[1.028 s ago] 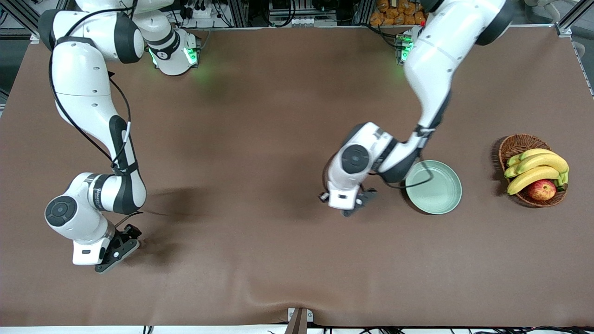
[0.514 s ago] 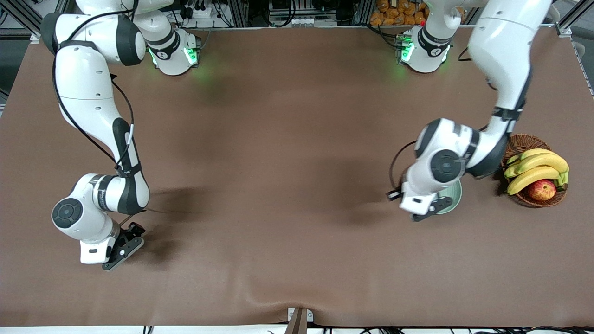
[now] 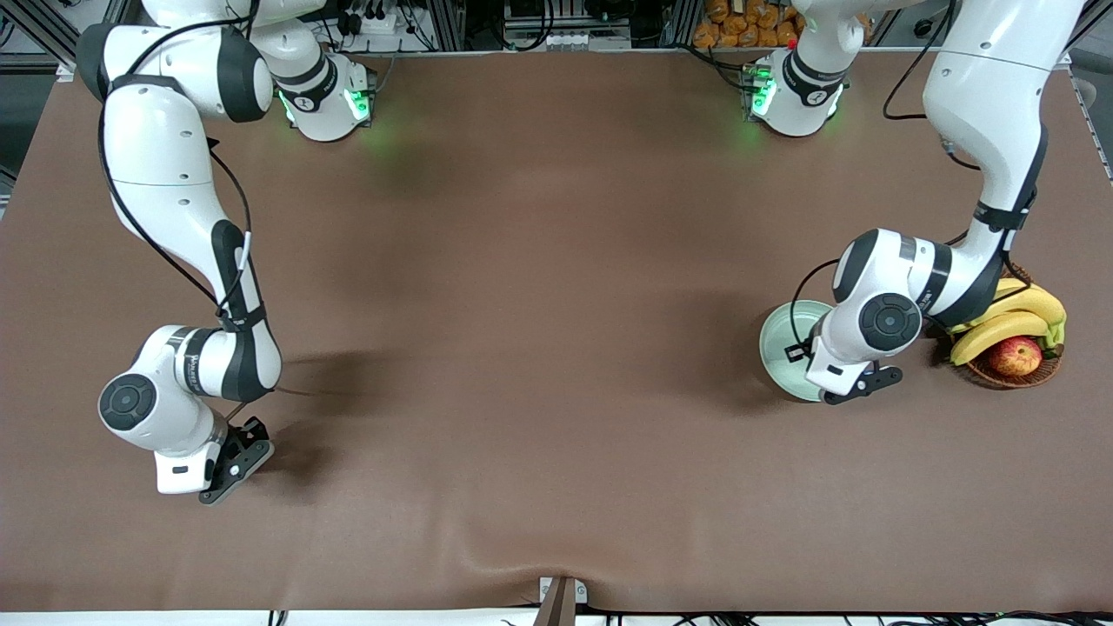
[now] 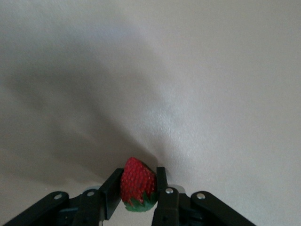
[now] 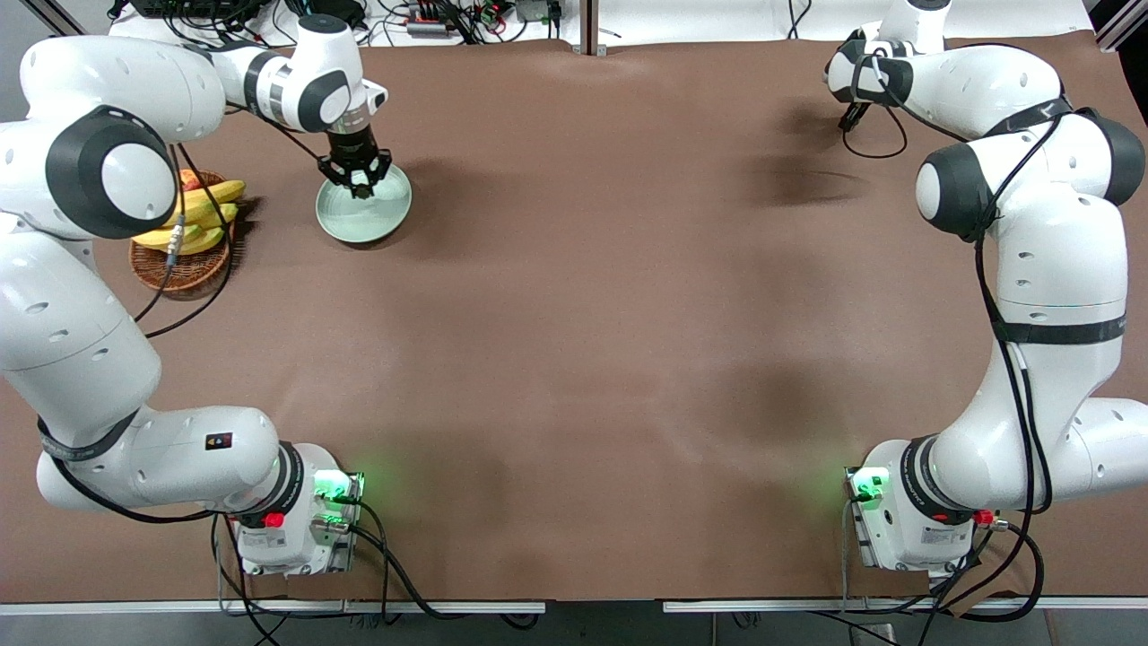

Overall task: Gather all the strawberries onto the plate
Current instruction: 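Drop the strawberry into the plate with the left gripper while the right gripper grasps another, then carry the second strawberry to mid-table with the right gripper and release it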

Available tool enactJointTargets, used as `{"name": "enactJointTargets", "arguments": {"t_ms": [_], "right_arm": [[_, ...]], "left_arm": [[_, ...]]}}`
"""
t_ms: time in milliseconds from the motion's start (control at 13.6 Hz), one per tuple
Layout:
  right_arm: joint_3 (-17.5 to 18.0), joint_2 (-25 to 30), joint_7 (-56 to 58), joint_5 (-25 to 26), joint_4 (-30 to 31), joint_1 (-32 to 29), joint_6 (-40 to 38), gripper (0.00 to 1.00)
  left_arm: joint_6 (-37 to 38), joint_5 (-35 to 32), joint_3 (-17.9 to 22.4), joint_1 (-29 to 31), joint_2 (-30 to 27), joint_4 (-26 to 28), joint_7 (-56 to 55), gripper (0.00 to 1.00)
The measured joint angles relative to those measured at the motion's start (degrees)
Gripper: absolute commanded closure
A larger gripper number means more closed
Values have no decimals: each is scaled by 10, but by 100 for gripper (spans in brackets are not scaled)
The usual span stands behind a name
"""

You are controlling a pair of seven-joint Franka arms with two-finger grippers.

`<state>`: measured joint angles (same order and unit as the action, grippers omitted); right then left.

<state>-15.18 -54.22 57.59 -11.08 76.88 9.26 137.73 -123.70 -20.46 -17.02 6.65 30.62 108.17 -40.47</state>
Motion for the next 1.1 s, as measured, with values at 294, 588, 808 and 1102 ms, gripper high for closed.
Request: {"name": "enactJointTargets", "arguments": {"t_ms": [294,588,808,1102], "right_arm": [[66,17,-2,-4,-8,6,0,100],[158,22,-96,-20,-8,23,3,100],[172,23,-184,-21,-8,68,4,100],[175,26,-332,-22,-4,154,3,100]], "left_arm": [[-5,-10,-2,20,3,0,1,0],[-3,15,-25,29,-11,-5,-1,0],[18,66,-56,28,-30,-11,-18,0],[24,88,-93,22,-37,-27,-106,0]]}}
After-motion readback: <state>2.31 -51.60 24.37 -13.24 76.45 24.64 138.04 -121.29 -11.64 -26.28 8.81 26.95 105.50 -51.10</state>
